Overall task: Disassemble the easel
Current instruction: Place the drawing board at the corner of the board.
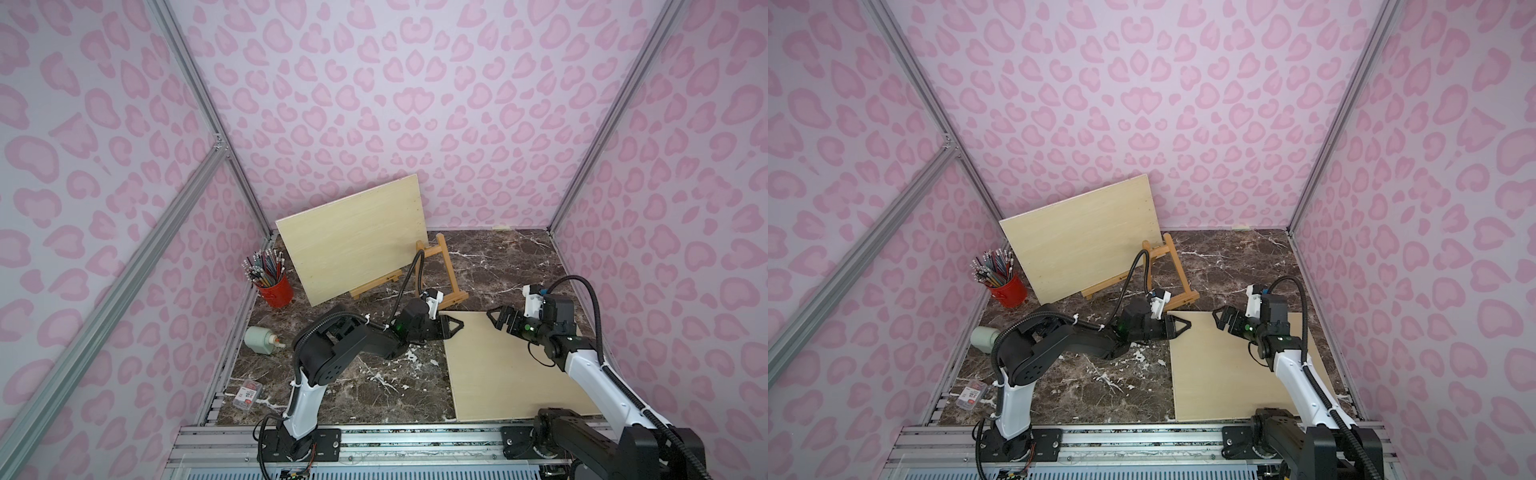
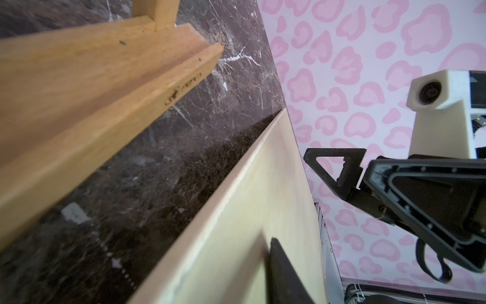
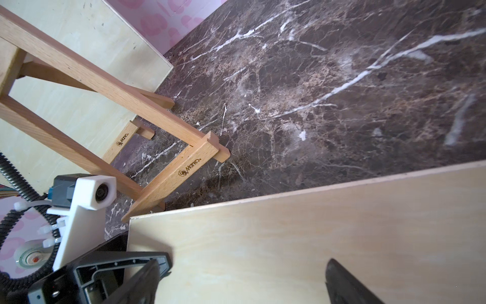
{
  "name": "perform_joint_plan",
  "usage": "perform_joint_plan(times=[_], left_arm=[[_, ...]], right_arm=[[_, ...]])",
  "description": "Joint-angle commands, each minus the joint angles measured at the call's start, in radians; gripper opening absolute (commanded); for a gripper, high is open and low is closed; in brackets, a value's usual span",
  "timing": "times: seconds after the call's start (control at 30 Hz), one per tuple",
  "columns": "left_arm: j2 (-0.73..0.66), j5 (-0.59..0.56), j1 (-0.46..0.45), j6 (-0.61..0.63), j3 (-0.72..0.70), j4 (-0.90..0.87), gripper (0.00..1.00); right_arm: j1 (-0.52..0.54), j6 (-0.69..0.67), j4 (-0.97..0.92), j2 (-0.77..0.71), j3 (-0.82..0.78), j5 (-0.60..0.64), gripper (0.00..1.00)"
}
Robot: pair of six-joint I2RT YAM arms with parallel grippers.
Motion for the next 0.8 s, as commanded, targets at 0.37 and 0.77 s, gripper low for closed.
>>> perform_joint_plan(times=[0.37,0.77], left_arm=[[0.015,-0.357,-0.003,0.298,0.001,-0.310,0.23],[0.010,-0.382,-0.014,0.298,0.021,-0.352,0.40]], right_arm=[[-0.005,-0.003,0.034,-0.013,-0.017,-0.021,1.00],[-0.007,-0.006,0.037,-0.032,-0.030,-0.025,0.99]])
